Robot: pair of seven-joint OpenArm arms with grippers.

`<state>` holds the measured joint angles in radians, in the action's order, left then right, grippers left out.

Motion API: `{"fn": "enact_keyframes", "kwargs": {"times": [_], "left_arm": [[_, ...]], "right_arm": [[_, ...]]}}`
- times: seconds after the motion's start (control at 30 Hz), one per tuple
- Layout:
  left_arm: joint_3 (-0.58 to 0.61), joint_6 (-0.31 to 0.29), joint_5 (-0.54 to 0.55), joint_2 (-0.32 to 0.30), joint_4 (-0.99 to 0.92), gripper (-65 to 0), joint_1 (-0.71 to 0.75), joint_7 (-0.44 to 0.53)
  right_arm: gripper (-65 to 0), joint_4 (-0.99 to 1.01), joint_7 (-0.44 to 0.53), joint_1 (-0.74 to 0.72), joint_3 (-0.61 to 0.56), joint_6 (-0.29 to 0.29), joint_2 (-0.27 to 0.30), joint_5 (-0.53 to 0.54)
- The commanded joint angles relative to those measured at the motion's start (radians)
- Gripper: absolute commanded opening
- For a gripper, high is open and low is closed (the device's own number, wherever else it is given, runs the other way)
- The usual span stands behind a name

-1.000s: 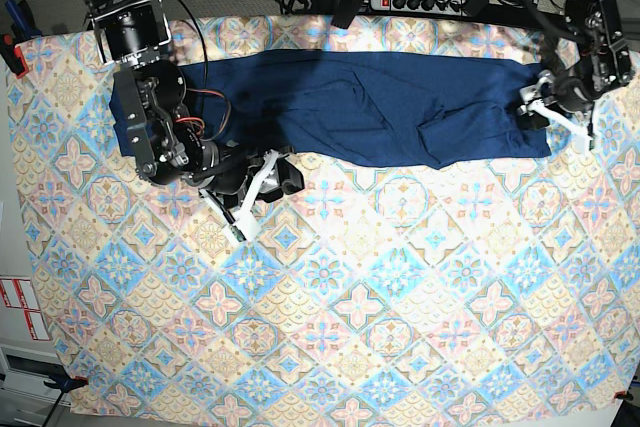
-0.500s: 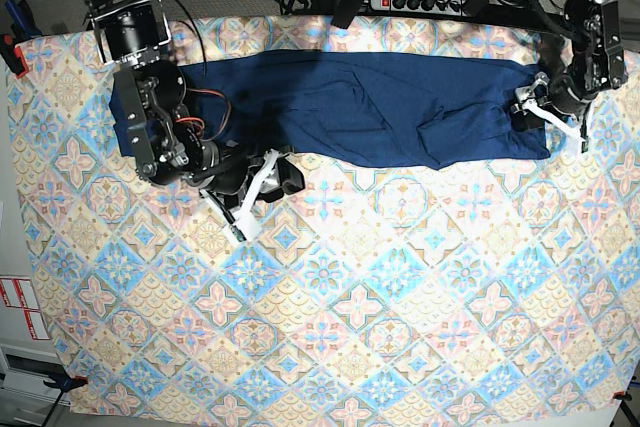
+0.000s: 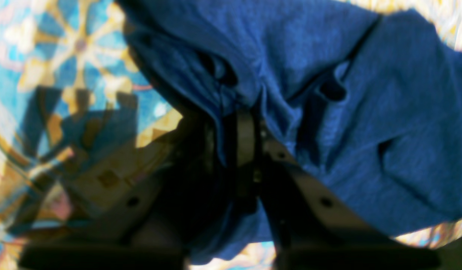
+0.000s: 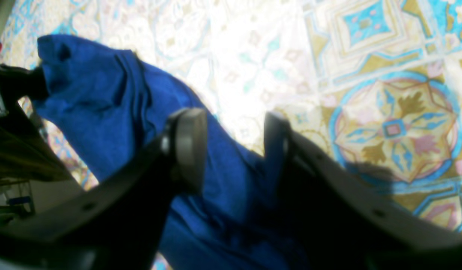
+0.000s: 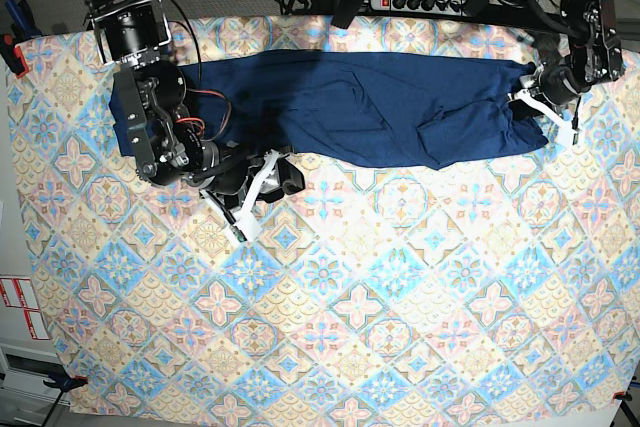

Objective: Fold the T-shirt properly
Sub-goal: 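Reposition the left gripper at the shirt's end and grasp it, then fold the grasped end over toward the right gripper with the left gripper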

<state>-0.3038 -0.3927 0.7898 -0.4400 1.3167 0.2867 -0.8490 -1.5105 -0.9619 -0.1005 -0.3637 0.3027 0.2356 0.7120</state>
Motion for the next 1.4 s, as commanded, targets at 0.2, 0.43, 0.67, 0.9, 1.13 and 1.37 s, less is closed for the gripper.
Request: {"fn": "enact_keyframes", "kwargs": {"times": [0.2, 0.43, 0.67, 0.9, 1.13, 1.37], "left_arm": [[-0.131, -0.018, 0.013, -0.012, 0.065, -65.0, 0.001, 0.020], [-0.212, -0.019, 0.013, -0.027, 0.070, -65.0, -0.001, 0.021], [-0.125, -0.019, 0.013, -0.009, 0.192, -65.0, 0.035, 0.018], [0.035, -0.016, 0.012, 0.057, 0.400, -65.0, 0.098, 0.015], [0.203, -0.013, 0.012, 0.059, 0.475, -65.0, 0.105, 0.015], [0.308, -0.013, 0.012, 0.059, 0.495, -65.0, 0.098, 0.015]], "right_arm": [[-40.7, -0.020, 0.019, -0.017, 0.005, 0.006, 0.005, 0.016], [-40.7, -0.054, 0.019, -0.014, 0.013, 0.006, 0.011, 0.016], [-40.7, -0.057, 0.024, -0.008, 0.016, 0.006, 0.041, 0.016], [-40.7, -0.057, 0.022, -0.006, 0.087, 0.006, 0.061, 0.014], [-40.7, -0.054, 0.025, -0.006, 0.133, 0.006, 0.084, 0.014], [-40.7, -0.054, 0.025, -0.006, 0.153, 0.006, 0.110, 0.014]]}}
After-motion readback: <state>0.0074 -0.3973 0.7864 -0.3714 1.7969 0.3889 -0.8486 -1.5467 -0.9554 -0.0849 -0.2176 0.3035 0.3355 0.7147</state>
